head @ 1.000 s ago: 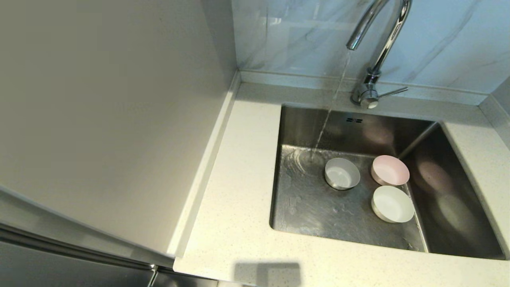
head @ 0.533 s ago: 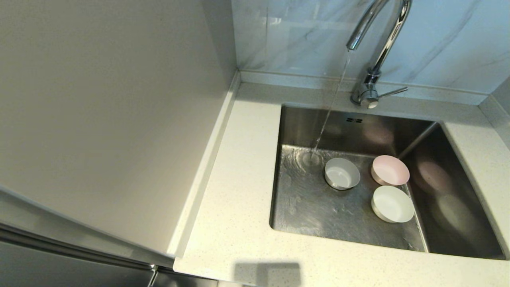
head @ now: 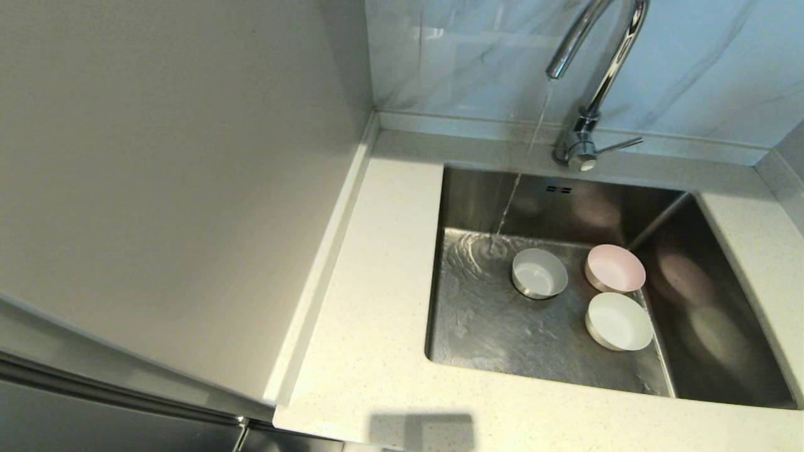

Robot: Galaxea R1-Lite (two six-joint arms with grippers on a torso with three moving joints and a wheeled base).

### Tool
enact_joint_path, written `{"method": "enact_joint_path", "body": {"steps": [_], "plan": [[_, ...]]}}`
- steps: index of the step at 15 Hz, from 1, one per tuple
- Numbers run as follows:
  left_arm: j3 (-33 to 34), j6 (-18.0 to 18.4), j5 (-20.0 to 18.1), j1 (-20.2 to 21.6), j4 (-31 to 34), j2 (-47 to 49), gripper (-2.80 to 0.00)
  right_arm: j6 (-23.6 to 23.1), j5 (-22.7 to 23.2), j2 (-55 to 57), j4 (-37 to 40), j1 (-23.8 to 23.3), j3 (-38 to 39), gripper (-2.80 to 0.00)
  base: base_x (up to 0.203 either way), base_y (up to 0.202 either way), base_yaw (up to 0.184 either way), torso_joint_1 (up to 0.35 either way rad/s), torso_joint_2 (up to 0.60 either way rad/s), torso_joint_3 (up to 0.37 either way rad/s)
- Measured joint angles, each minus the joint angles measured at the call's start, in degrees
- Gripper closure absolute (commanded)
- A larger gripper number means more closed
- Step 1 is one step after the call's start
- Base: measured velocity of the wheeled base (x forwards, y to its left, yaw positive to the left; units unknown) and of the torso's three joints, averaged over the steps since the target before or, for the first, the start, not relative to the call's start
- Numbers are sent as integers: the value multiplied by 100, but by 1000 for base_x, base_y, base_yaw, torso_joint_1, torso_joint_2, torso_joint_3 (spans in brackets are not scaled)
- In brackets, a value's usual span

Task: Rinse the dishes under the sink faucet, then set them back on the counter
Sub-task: Wait for the water to rinse the bowl, then turn off the faucet

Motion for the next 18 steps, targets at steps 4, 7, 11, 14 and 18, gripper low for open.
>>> {"method": "enact_joint_path", "body": {"steps": [4, 7, 11, 14, 18], "plan": [[0, 2, 2, 0, -2, 0, 0, -63, 14, 0, 5, 0, 0, 0, 0, 0, 0, 0, 0, 0], [0, 0, 5, 0, -2, 0, 0, -172, 52, 75, 5, 0, 0, 0, 0, 0, 0, 0, 0, 0], [0, 0, 5, 0, -1, 0, 0, -180, 27, 953, -182, 2, -5, 0, 0, 0, 0, 0, 0, 0], [0, 2, 2, 0, 0, 0, 0, -172, 30, 2300, -756, 0, -322, 0, 0, 0, 0, 0, 0, 0], [0, 0, 5, 0, -2, 0, 0, -154, 98, 4192, -366, 0, -2257, 0, 0, 0, 0, 0, 0, 0]]}}
